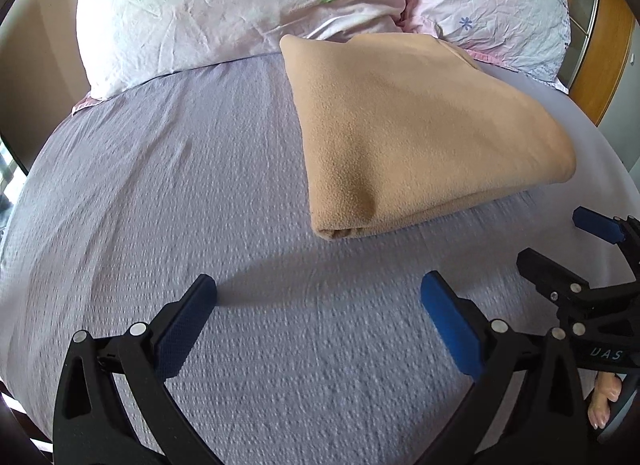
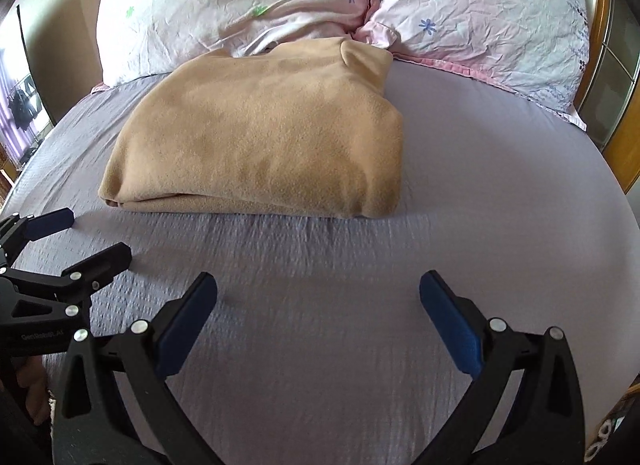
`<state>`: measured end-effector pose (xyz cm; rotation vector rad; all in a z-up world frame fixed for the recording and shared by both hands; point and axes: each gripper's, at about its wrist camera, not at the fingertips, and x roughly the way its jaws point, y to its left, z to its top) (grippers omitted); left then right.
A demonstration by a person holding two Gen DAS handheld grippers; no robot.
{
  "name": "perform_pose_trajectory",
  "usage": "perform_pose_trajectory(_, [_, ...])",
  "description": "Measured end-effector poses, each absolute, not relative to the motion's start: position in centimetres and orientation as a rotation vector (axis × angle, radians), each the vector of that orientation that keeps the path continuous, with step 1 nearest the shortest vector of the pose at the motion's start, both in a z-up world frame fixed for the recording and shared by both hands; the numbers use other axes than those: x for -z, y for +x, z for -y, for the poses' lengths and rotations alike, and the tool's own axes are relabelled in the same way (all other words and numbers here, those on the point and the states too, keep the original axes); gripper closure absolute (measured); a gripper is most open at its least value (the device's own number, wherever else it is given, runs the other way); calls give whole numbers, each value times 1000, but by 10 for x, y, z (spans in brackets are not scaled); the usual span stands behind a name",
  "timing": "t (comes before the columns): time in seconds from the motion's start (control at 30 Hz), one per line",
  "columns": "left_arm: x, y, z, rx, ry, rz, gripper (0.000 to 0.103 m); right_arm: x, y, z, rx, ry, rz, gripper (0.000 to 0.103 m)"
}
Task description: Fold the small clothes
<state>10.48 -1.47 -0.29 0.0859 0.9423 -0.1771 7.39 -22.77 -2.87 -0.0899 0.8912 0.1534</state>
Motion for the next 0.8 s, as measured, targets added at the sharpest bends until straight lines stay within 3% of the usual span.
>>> perform_pose_trajectory(0.8, [2, 103, 15, 180, 90, -929, 1, 31, 75, 228, -151, -89, -896, 2])
